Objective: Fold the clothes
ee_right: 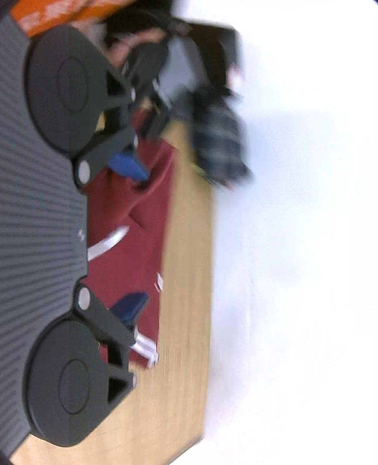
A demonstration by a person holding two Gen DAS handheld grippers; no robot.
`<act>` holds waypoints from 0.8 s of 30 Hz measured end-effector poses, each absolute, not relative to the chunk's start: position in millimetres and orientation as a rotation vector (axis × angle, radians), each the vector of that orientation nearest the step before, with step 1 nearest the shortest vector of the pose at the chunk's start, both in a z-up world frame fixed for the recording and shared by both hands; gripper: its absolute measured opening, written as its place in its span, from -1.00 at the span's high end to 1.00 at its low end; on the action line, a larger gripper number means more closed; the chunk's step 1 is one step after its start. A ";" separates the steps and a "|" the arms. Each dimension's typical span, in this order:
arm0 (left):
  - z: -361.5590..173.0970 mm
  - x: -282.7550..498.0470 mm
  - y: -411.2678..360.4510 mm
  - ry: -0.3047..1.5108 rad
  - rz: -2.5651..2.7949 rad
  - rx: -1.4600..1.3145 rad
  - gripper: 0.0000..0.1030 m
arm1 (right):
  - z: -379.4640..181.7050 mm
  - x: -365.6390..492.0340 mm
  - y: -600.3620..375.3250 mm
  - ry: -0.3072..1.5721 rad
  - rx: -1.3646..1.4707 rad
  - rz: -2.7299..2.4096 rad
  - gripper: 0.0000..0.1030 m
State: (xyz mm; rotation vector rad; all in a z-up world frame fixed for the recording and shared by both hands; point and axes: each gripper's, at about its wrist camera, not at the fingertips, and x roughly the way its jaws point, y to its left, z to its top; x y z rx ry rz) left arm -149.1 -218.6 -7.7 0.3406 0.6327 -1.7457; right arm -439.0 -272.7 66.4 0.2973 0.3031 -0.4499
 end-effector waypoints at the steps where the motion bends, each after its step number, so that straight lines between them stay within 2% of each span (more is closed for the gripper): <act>1: -2.1 -145.8 -219.7 0.630 -1.702 0.285 0.65 | 57.7 -443.5 -277.7 0.277 0.344 -0.482 -0.70; 3: 11.8 -134.0 -225.4 0.648 -1.629 0.160 0.65 | 38.1 -448.7 -287.3 0.242 0.424 -0.552 -0.68; 6: 28.1 -115.6 -237.3 0.691 -1.551 0.041 0.65 | 10.6 -471.0 -312.6 0.058 0.663 -0.597 -0.73; 8: 38.3 -112.5 -246.6 0.680 -1.498 0.030 0.65 | -0.8 -469.1 -328.2 0.096 0.714 -0.561 -0.72; 10: 49.5 -112.4 -258.4 0.675 -1.464 0.015 0.65 | -11.9 -436.6 -327.2 0.307 0.510 -0.515 -0.72; 13: 69.7 -112.9 -280.9 0.672 -1.433 -0.022 0.65 | -37.8 -381.8 -325.6 0.433 0.458 -0.363 -0.71; 18: 119.0 -110.6 -290.3 0.652 -1.301 -0.074 0.64 | -53.9 -316.7 -351.8 0.375 0.608 -0.246 -0.67; 24: 148.1 -97.3 -287.8 0.645 -1.186 -0.160 0.64 | -48.5 -335.0 -413.3 0.253 0.631 -0.372 -0.71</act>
